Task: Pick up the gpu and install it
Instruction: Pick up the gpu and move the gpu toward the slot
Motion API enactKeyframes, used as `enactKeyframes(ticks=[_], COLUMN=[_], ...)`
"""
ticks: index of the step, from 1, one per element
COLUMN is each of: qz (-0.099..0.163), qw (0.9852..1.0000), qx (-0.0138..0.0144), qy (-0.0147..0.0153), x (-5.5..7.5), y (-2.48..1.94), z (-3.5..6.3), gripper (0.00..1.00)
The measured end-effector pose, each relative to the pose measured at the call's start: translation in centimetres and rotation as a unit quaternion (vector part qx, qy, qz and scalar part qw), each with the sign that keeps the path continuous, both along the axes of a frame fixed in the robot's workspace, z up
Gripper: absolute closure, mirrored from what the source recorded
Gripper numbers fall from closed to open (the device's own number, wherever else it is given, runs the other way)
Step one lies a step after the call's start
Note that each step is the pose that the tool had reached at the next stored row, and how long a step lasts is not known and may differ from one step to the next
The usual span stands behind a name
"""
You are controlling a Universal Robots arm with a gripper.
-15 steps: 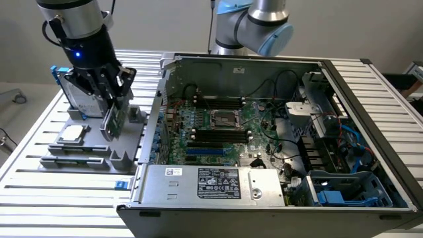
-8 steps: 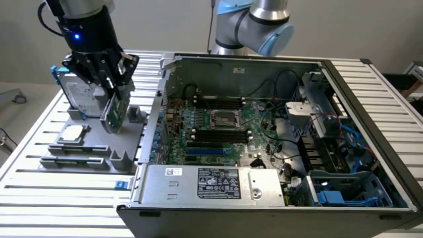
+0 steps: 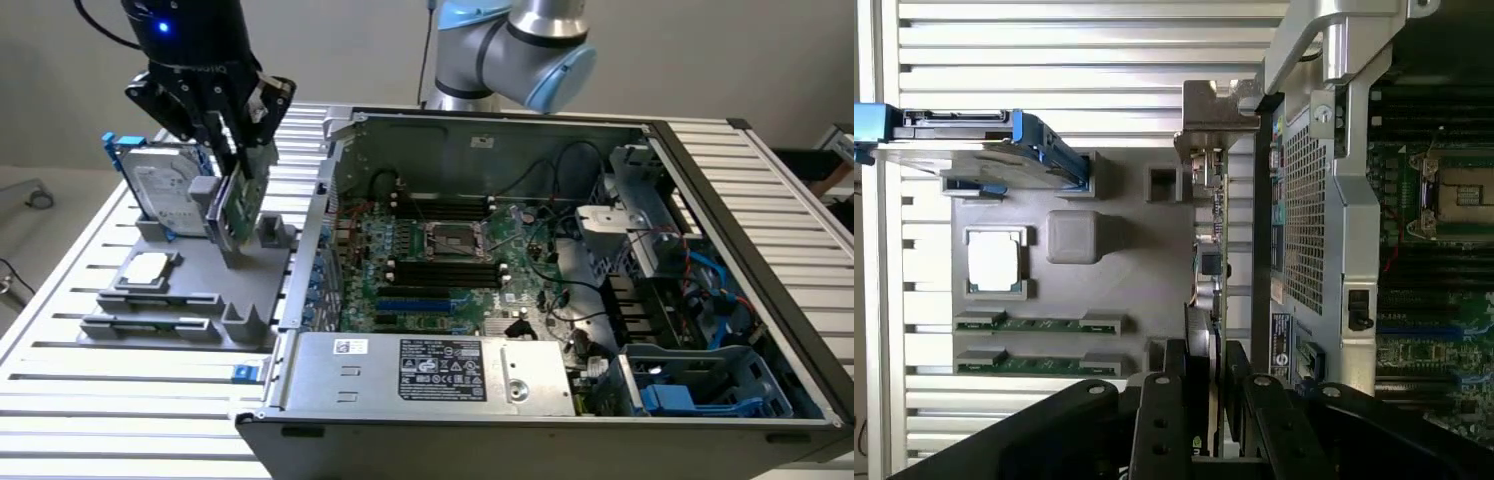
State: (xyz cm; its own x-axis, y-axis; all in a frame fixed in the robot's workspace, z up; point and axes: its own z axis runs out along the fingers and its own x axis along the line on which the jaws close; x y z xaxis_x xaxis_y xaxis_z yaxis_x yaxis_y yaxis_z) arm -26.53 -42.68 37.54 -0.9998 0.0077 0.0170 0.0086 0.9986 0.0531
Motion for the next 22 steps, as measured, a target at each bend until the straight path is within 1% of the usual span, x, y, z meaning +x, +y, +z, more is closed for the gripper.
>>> enactKeyframes(ticks=[4, 11, 13, 14, 17, 22], qz=[0.000, 0.000, 0.000, 0.000, 0.000, 0.000], qw=[1.0000, 0.9998, 0.9998, 0.9997, 0.9996, 0.9995], qx=[0.0011, 0.0050, 0.0060, 0.0065, 0.0069, 0.0071], qy=[0.0074, 0.0176, 0.0204, 0.0217, 0.0256, 0.0307], x=[1.1, 3.4, 4.1, 4.5, 5.8, 8.1], y=[-0.22, -0.44, -0.49, -0.52, -0.64, -0.83], z=[1.42, 3.69, 4.17, 4.27, 4.41, 4.42], gripper=[0.73, 0.73, 0.73, 0.73, 0.73, 0.73])
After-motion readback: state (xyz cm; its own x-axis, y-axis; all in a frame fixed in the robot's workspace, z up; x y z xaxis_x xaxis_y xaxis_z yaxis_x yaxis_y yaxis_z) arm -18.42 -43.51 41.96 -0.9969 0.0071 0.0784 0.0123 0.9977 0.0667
